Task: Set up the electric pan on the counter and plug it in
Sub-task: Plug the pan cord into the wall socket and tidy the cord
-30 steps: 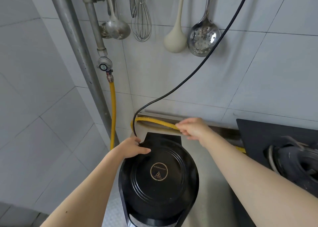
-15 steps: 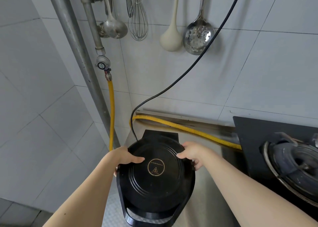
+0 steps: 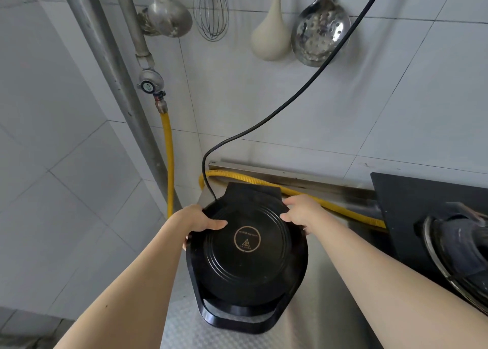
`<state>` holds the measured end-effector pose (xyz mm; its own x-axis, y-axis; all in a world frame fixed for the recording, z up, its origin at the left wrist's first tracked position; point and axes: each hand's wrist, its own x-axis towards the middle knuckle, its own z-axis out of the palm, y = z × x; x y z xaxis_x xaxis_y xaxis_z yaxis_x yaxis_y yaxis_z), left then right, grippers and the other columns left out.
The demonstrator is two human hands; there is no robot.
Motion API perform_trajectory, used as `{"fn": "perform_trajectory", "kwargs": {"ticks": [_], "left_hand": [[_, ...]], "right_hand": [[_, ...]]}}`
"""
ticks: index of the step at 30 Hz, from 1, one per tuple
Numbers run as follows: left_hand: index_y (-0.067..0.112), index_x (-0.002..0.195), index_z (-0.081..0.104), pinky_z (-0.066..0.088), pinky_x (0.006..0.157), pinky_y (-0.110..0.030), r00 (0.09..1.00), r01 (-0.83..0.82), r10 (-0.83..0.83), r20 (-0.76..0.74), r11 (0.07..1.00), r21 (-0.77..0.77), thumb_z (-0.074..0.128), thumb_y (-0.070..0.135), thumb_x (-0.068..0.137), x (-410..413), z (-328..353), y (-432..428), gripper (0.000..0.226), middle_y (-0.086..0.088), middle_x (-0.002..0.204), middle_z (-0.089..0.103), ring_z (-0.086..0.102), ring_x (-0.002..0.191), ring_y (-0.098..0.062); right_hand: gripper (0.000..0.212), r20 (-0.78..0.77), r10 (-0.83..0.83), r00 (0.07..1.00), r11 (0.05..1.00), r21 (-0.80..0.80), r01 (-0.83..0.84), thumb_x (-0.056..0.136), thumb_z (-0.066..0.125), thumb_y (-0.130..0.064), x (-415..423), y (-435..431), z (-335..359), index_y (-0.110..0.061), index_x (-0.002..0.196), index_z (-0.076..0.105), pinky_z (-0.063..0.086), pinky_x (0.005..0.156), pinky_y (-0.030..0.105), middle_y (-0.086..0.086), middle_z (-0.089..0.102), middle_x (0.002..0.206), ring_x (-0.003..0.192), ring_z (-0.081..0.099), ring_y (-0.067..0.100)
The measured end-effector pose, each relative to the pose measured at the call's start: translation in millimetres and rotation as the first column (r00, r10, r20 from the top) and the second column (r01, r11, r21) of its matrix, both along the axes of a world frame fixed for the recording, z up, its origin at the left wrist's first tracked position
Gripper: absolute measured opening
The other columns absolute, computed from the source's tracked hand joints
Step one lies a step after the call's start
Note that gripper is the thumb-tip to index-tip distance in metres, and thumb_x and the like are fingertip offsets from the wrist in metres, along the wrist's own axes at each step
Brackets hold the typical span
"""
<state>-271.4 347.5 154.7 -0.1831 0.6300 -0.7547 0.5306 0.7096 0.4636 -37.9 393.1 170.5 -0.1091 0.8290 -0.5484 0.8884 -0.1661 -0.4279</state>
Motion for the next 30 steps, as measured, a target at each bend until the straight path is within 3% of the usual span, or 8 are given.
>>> {"fn": "perform_trajectory", "kwargs": {"ticks": [9, 13, 15, 18, 20, 22, 24, 30], "left_hand": [[0.014, 0.137, 0.042, 0.046, 0.099, -0.055, 1.0, 0.001, -0.001, -0.004, 1.0, 0.009, 0.075, 0.04, 0.077, -4, -1, 13, 0.073, -0.014, 0.131, 0.055, 0.052, 0.121, -0.038], [0.013, 0.137, 0.042, 0.047, 0.098, -0.055, 0.999, -0.034, 0.035, 0.025, 0.999, -0.03, 0.075, 0.04, 0.076, -4, 1, 10, 0.074, -0.014, 0.133, 0.053, 0.05, 0.123, -0.038], [0.013, 0.14, 0.038, 0.047, 0.1, -0.049, 0.999, -0.019, 0.02, -0.024, 0.999, 0.044, 0.072, 0.042, 0.078, -5, 4, 12, 0.076, -0.013, 0.137, 0.05, 0.049, 0.125, -0.035], [0.015, 0.144, 0.031, 0.047, 0.093, -0.039, 0.964, -0.041, 0.141, -0.225, 0.916, 0.399, 0.067, 0.039, 0.084, -7, 16, 22, 0.074, -0.013, 0.14, 0.047, 0.051, 0.122, -0.031], [0.016, 0.146, 0.028, 0.047, 0.09, -0.037, 0.946, -0.049, 0.216, -0.243, 0.834, 0.549, 0.061, 0.029, 0.09, -8, 25, 32, 0.067, -0.014, 0.142, 0.046, 0.053, 0.12, -0.031], [0.017, 0.148, 0.026, 0.046, 0.089, -0.035, 0.956, -0.02, 0.185, -0.227, 0.816, 0.577, 0.056, 0.02, 0.093, -10, 25, 41, 0.063, -0.014, 0.146, 0.042, 0.052, 0.122, -0.03], [0.017, 0.149, 0.024, 0.043, 0.083, -0.03, 0.97, 0.011, 0.13, -0.205, 0.82, 0.573, 0.051, 0.014, 0.095, -8, 23, 47, 0.06, -0.014, 0.147, 0.041, 0.051, 0.124, -0.03], [0.019, 0.149, 0.025, 0.039, 0.084, -0.026, 0.972, 0.145, -0.012, -0.233, 0.815, 0.561, 0.044, 0.004, 0.095, -7, 10, 69, 0.059, -0.011, 0.143, 0.047, 0.05, 0.125, -0.029]], "right_hand": [[0.052, 0.051, 0.025, 0.998, 0.999, 0.02, -0.026, 0.097, 0.052, -0.022, -4, 10, 1, -0.018, 0.148, 0.039, 0.047, 0.104, 0.041, 0.007, 0.047, 0.147, 0.129, 0.05, 0.03], [0.047, -0.003, -0.009, 1.0, 1.0, -0.012, 0.008, 0.098, 0.05, -0.025, -6, 7, 10, -0.01, 0.142, 0.045, 0.046, 0.102, 0.038, 0.012, 0.052, 0.142, 0.126, 0.052, 0.031], [0.047, -0.014, -0.016, 1.0, 0.999, 0.042, 0.016, 0.097, 0.052, -0.031, -7, 10, 18, -0.007, 0.137, 0.051, 0.043, 0.101, 0.036, 0.012, 0.055, 0.139, 0.125, 0.053, 0.029], [0.052, -0.153, -0.122, 0.981, 0.968, 0.199, 0.151, 0.092, 0.06, -0.032, -10, 24, 36, -0.011, 0.139, 0.05, 0.039, 0.105, 0.033, 0.007, 0.052, 0.142, 0.13, 0.049, 0.027], [0.054, -0.306, -0.19, 0.933, 0.937, 0.226, 0.265, 0.087, 0.066, -0.032, -14, 36, 47, -0.015, 0.137, 0.052, 0.044, 0.105, 0.038, 0.007, 0.057, 0.136, 0.123, 0.055, 0.026], [0.054, -0.468, -0.224, 0.855, 0.93, 0.159, 0.331, 0.085, 0.07, -0.028, -21, 45, 54, -0.018, 0.134, 0.051, 0.056, 0.09, 0.036, 0.009, 0.068, 0.115, 0.096, 0.065, 0.02], [0.056, -0.563, -0.225, 0.795, 0.94, 0.09, 0.33, 0.085, 0.071, -0.021, -32, 50, 60, -0.018, 0.136, 0.049, 0.058, 0.077, 0.03, 0.009, 0.07, 0.099, 0.077, 0.063, 0.015], [0.062, -0.635, -0.176, 0.752, 0.953, 0.082, 0.293, 0.081, 0.075, -0.019, -63, 65, 51, -0.025, 0.137, 0.048, 0.057, 0.067, 0.024, 0.008, 0.067, 0.11, 0.076, 0.063, 0.012]]}}
